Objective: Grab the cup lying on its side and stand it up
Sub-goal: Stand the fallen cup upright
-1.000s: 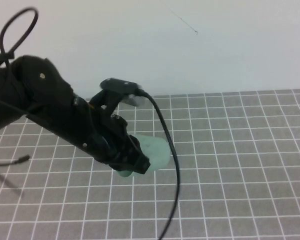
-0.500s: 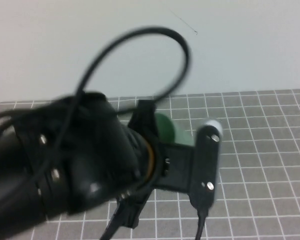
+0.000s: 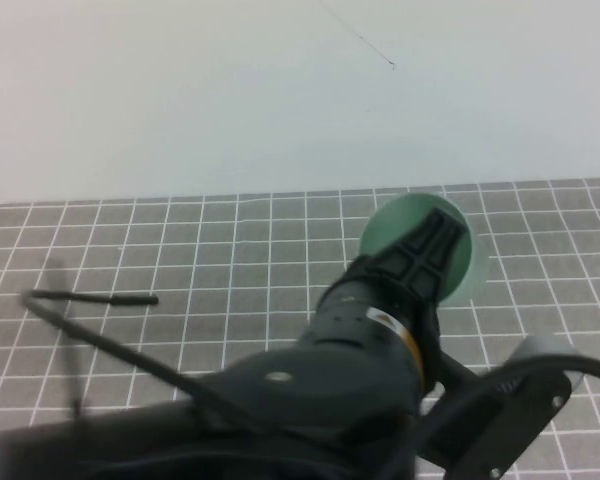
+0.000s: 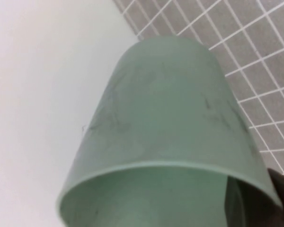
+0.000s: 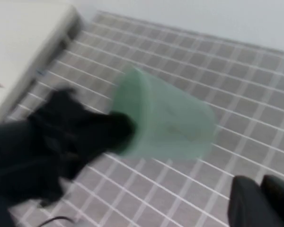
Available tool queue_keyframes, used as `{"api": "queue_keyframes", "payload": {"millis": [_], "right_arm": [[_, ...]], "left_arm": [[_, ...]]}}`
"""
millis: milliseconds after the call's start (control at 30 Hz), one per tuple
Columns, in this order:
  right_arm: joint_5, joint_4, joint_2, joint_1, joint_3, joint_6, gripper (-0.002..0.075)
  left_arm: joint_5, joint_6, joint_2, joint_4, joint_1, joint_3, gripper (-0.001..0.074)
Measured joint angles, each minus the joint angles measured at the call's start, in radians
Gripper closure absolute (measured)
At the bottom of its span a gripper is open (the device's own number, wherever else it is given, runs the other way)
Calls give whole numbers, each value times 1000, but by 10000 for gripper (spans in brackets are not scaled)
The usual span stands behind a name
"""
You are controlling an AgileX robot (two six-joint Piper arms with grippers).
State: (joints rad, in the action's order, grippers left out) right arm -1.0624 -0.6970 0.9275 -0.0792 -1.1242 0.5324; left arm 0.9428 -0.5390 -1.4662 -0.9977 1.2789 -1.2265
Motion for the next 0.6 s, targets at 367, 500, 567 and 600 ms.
{"api": "queue_keyframes", "payload": {"millis": [367, 500, 567, 600], "right_arm": [[-41, -88, 54, -3, -2, 81, 325], [-41, -82, 87, -60, -2, 79, 325], [-31, -33, 109, -108, -2, 54, 325], [-21, -3, 122, -127, -2, 28, 325]], "left_arm": [[-23, 12, -69, -23, 1, 0, 734], [-23, 20, -78, -17, 1, 0, 734], [-21, 28, -78, -19, 1, 0, 734], [-19, 31, -78, -17, 1, 0, 734]]}}
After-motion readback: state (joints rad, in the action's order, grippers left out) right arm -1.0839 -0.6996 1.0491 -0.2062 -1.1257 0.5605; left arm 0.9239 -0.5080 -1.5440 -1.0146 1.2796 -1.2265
